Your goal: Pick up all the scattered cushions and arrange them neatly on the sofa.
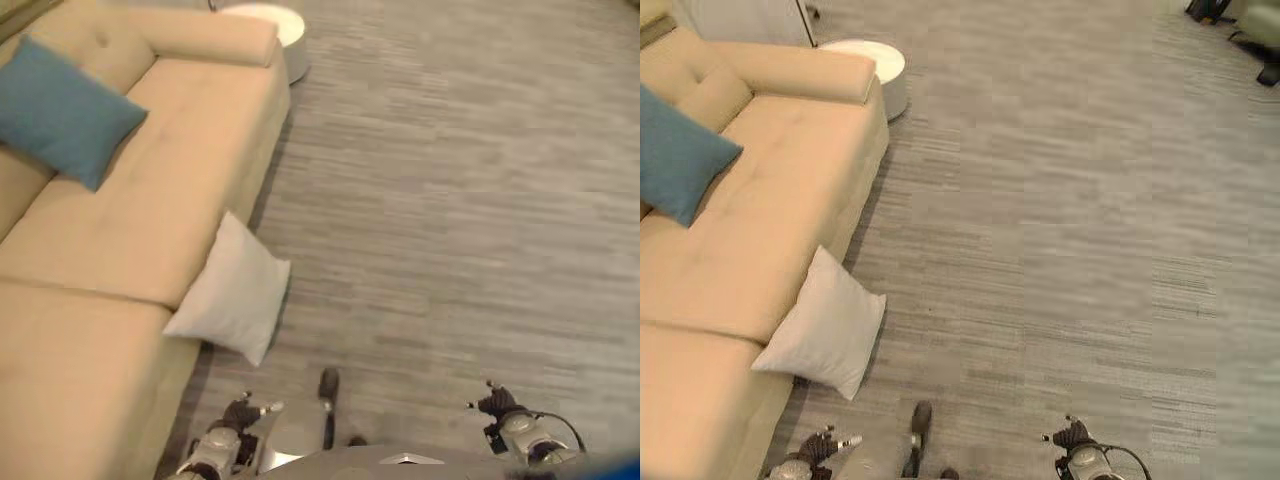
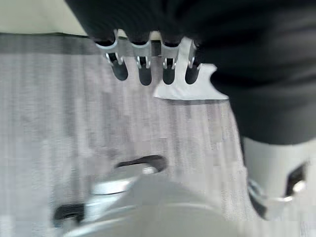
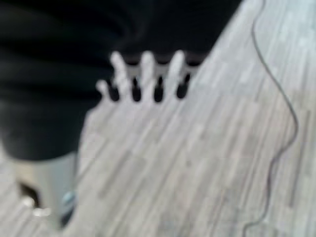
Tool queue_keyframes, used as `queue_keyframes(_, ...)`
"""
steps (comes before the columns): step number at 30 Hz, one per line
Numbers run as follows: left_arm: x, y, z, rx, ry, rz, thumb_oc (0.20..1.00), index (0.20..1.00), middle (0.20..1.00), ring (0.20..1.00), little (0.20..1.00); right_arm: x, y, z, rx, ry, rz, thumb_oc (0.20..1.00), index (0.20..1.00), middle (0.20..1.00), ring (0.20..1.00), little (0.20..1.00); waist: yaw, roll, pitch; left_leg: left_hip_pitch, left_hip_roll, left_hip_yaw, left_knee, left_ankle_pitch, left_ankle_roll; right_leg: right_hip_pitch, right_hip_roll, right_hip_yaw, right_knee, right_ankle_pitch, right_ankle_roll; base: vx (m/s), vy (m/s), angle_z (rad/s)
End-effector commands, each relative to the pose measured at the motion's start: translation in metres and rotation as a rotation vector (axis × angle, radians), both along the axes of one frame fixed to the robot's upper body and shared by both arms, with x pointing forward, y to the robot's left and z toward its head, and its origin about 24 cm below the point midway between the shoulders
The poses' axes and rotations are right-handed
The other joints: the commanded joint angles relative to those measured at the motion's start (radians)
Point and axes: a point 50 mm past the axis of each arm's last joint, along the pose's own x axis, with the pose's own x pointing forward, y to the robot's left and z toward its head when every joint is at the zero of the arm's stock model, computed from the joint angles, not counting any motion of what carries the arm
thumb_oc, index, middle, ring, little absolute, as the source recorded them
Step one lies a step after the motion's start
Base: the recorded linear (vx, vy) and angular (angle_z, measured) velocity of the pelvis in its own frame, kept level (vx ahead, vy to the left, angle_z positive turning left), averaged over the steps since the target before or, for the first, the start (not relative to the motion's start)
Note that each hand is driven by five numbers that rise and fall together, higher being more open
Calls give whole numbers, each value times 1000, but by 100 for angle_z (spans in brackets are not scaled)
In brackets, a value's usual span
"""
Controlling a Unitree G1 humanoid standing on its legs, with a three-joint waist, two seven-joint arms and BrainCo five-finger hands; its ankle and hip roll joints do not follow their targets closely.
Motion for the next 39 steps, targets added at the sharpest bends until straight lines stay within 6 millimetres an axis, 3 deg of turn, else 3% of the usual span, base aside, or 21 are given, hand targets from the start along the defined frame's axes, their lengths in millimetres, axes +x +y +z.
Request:
queue_keyframes(1, 18, 3, 7, 13, -54, -29, 1000, 1000, 1000, 1000, 1000, 8, -9, 7, -18, -52, -1, 1000, 1000, 1000, 1000, 1000, 38, -13, -8, -31, -9, -36, 152, -141, -66, -200, -116, -11, 237, 148, 77, 189, 96, -1)
queue_keyframes(2, 20, 4, 8, 16, -58, -34, 1000, 1000, 1000, 1000, 1000, 9, -8, 7, -9, -60, -8, 1000, 1000, 1000, 1000, 1000, 25, -9, -6, -12, -11, -58, 144, -147, -62, -239, -117, -1, 277, 165, 81, 245, 17, 25)
queue_keyframes(5, 23, 1, 9, 11, -69, -43, 1000, 1000, 1000, 1000, 1000, 10, -7, 7, -7, -63, -5, 1000, 1000, 1000, 1000, 1000, -1, -1, -2, 32, -19, -119, 126, -160, -59, -285, -118, 35, 197, 144, 49, 233, -27, 97)
queue_keyframes(7, 25, -4, 8, 5, -73, -61, 1000, 1000, 1000, 1000, 1000, 11, -8, 8, -10, -66, -4, 1000, 1000, 1000, 1000, 1000, -30, -4, 6, 60, -44, -186, 114, -167, -60, -332, -93, 157, 57, 177, 48, 229, -63, 120)
queue_keyframes(10, 31, -8, 10, 2, -92, -79, 1000, 1000, 1000, 1000, 1000, 10, -11, 8, -18, -61, -13, 1000, 1000, 1000, 1000, 1000, -59, -1, 20, 87, -61, -265, 112, -177, -67, -377, -86, 251, -22, 240, 68, 181, -80, 116)
queue_keyframes(14, 32, -8, 10, 3, -94, -74, 1000, 1000, 1000, 1000, 1000, 7, -13, 7, -23, -54, -14, 1000, 1000, 1000, 1000, 1000, -67, -10, 15, 107, -73, -319, 112, -193, -77, -352, -110, 217, -58, 259, 66, 109, -85, 102)
queue_keyframes(16, 27, -8, 8, -3, -80, -58, 1000, 1000, 1000, 1000, 1000, 4, -13, 7, -21, -52, -23, 1000, 1000, 1000, 1000, 1000, -63, -16, -4, 113, -61, -365, 91, -181, -93, -321, -96, 215, -72, 251, 54, 157, -189, 100)
queue_keyframes(22, 24, -8, 6, -6, -59, -52, 1000, 1000, 1000, 1000, 1000, 2, -15, 6, -19, -57, -39, 1000, 1000, 1000, 1000, 1000, -62, -26, -11, 84, -36, -396, 94, -169, -123, -263, -96, 151, -110, 221, 26, 47, -116, 84)
queue_keyframes(24, 23, -9, 5, -6, -52, -51, 1000, 1000, 1000, 1000, 1000, 2, -16, 7, -20, -60, -38, 1000, 1000, 1000, 1000, 1000, -64, -30, -5, 57, -29, -375, 112, -171, -126, -244, -100, 116, -123, 209, 16, -7, -61, 91)
queue_keyframes(25, 24, -12, 5, -13, -52, -63, 1000, 1000, 1000, 1000, 1000, 1, -19, 8, -25, -68, -53, 1000, 1000, 1000, 1000, 1000, -77, -34, 2, 7, -14, -252, 142, -173, -130, -216, -116, 65, -146, 197, 16, -34, -8, 67)
queue_keyframes(26, 24, -12, 5, -13, -53, -63, 1000, 1000, 1000, 1000, 1000, 2, -19, 8, -25, -68, -53, 1000, 1000, 1000, 1000, 1000, -79, -35, 0, 3, -16, -253, 141, -169, -130, -220, -118, 63, -147, 198, 17, -62, -11, 92)
queue_keyframes(28, 29, -15, 6, -15, -65, -75, 1000, 1000, 1000, 1000, 1000, 0, -21, 8, -23, -68, -71, 1000, 1000, 1000, 1000, 1000, -101, -42, 9, -52, 35, -32, 193, -175, -128, -211, -145, 4, -161, 202, 23, -92, 14, 126)
queue_keyframes(29, 31, -14, 7, -11, -72, -81, 1000, 1000, 1000, 1000, 1000, 0, -20, 8, -19, -67, -77, 1000, 1000, 1000, 1000, 1000, -110, -46, 13, -71, 58, 45, 223, -179, -125, -209, -159, -26, -166, 206, 24, -76, 41, 139)
queue_keyframes(30, 32, -14, 8, -11, -76, -86, 1000, 1000, 1000, 1000, 1000, 0, -20, 8, -20, -67, -80, 1000, 1000, 1000, 1000, 1000, -113, -43, 13, -73, 69, 79, 223, -179, -122, -202, -163, -45, -172, 207, 26, -23, 56, 128)
queue_keyframes(32, 30, -13, 7, -9, -70, -78, 1000, 1000, 1000, 1000, 1000, 0, -19, 7, -20, -59, -75, 1000, 1000, 1000, 1000, 1000, -110, -38, 8, -57, 85, 114, 183, -177, -119, -188, -171, -78, -169, 203, 30, 61, 79, 67)
queue_keyframes(35, 21, -5, 5, 4, -44, -56, 1000, 1000, 1000, 1000, 1000, 3, -10, 5, -2, -58, -46, 1000, 1000, 1000, 1000, 1000, -92, -41, -2, -17, 63, 71, 129, -177, -106, -172, -182, -84, -133, 190, 42, 140, 150, 8)
queue_keyframes(39, 17, 0, 5, 13, -35, -45, 1000, 1000, 1000, 1000, 1000, 7, -5, 5, 7, -62, -13, 1000, 1000, 1000, 1000, 1000, -81, -32, -6, 13, 50, 65, 97, -182, -83, -195, -207, -85, -32, 169, 52, 65, 142, 18)
